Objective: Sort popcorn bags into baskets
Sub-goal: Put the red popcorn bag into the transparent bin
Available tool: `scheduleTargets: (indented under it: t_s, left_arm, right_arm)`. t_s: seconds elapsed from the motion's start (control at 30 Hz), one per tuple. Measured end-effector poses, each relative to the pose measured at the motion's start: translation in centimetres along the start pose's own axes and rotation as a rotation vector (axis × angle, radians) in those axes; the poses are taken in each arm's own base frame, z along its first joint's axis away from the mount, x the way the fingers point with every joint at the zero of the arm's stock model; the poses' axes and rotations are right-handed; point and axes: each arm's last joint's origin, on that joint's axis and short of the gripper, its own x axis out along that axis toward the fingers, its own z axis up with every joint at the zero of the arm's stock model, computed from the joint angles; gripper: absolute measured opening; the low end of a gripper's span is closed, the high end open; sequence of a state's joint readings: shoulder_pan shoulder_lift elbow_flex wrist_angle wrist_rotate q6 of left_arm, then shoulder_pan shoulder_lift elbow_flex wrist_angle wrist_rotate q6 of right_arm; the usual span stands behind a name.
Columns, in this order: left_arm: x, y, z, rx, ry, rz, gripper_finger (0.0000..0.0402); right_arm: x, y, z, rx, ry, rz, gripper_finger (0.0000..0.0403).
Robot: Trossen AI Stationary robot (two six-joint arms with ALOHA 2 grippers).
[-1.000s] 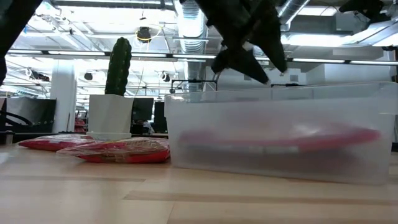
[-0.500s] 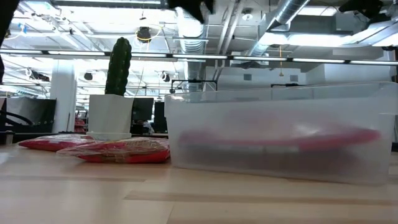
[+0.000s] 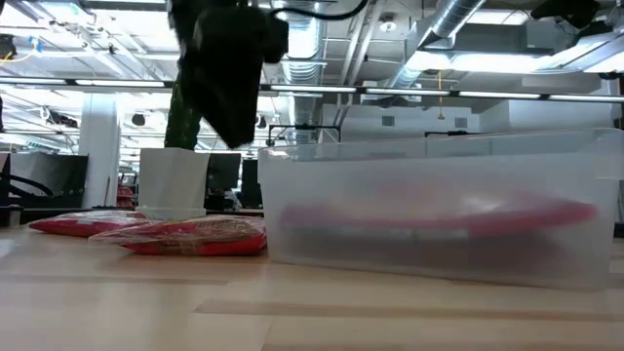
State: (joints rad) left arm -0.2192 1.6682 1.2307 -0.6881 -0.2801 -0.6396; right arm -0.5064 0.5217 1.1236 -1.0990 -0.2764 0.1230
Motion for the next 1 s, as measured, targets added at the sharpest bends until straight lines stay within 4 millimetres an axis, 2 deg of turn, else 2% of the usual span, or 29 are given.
scheduleTargets:
  t_s: [0.2, 0.33, 0.5, 0.73, 0.87, 1.0]
  left_arm:
    - [3.2, 0.4, -2.9, -0.069, -0.039, -0.046, 0.0194]
    - [4.4, 0.6, -4.3, -0.013, -0.055, -0.072, 0.0195]
    - [5.3, 0.7, -5.8, 0.102, -0.090, -0.108, 0.0204]
    - [6.2, 1.7, -7.5, 0.142, -0.045, -0.066, 0.0203]
    - [6.6, 2.3, -8.5, 0.144, 0.000, -0.056, 0.0174]
    - [6.8, 2.6, -9.0, 0.130, 0.024, -0.066, 0.0103]
  right_arm:
    - [0.0, 0.0, 0.0, 0.000, 0.000, 0.000, 0.0260]
    - [0.0, 0.0, 0.0, 0.001, 0.000, -0.001, 0.0260]
    - [0.0, 0.0, 0.0, 0.001, 0.000, -0.001, 0.0260]
    - [0.0, 0.0, 0.0, 0.001, 0.000, -0.003, 0.0260]
    - [0.0, -0.1, 0.0, 0.016, -0.002, -0.019, 0.0260]
    - [0.0, -0.1, 0.0, 0.018, -0.003, -0.021, 0.0260]
